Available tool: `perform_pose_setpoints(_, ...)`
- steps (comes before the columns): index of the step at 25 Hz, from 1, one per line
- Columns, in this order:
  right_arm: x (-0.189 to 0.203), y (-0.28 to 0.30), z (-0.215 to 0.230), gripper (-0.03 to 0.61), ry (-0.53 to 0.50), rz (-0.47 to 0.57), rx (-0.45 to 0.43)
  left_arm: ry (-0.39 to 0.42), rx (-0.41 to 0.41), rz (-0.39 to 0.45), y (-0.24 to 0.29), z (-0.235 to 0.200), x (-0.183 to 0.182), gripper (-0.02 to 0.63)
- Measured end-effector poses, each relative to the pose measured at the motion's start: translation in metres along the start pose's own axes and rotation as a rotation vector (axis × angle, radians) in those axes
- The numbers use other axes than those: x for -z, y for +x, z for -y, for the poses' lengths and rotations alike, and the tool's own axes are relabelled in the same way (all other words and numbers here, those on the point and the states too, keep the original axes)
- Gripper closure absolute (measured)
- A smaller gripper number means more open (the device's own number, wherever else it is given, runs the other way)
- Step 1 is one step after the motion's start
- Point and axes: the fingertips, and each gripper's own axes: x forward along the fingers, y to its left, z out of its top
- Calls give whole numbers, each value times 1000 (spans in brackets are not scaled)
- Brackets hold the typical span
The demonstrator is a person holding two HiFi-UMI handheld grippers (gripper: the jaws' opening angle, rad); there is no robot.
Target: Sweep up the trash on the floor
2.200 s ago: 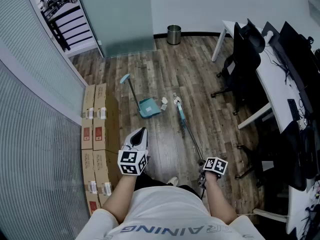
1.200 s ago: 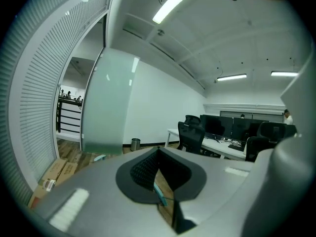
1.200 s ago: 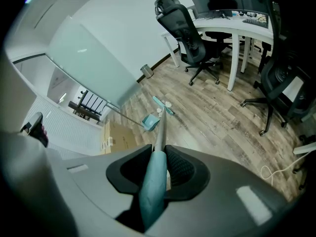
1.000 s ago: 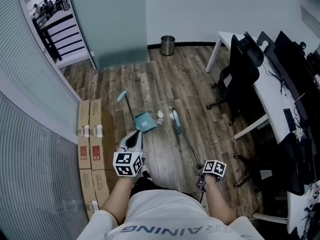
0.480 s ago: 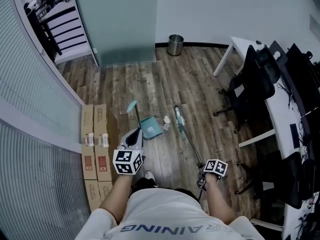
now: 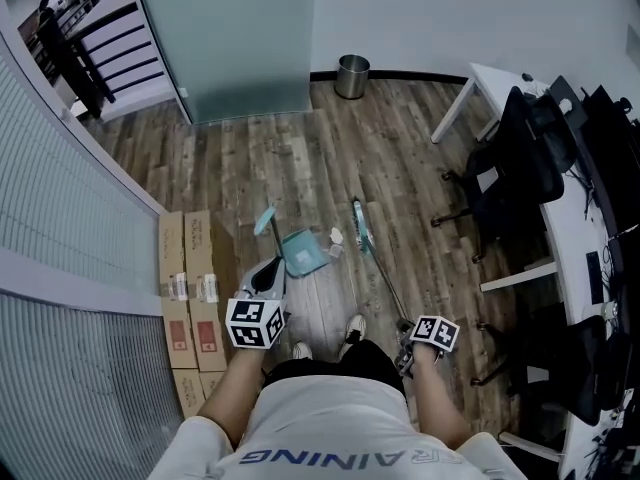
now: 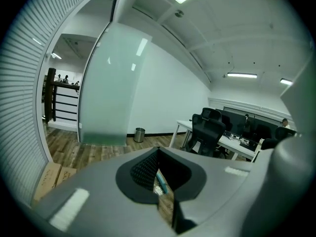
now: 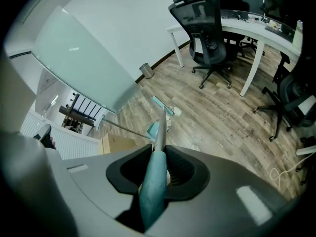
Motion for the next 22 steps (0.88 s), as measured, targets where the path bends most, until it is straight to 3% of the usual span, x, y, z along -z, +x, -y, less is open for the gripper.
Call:
perform_pose_setpoints(6, -52, 43, 6, 472, 8, -42, 6, 11, -53, -27, 48, -14, -11, 611)
perform_pose_setpoints(14, -152, 98, -6, 472, -61, -143, -52, 6, -138, -45, 140, -8, -49, 611)
perform_pose_setpoints(18, -194, 118, -13, 472, -111, -174, -68, 8, -219, -74, 154, -22, -47, 611)
perform_pose_setpoints(22, -211, 130, -18, 472, -124, -189, -80, -25, -280, -115, 155, -43, -31, 609)
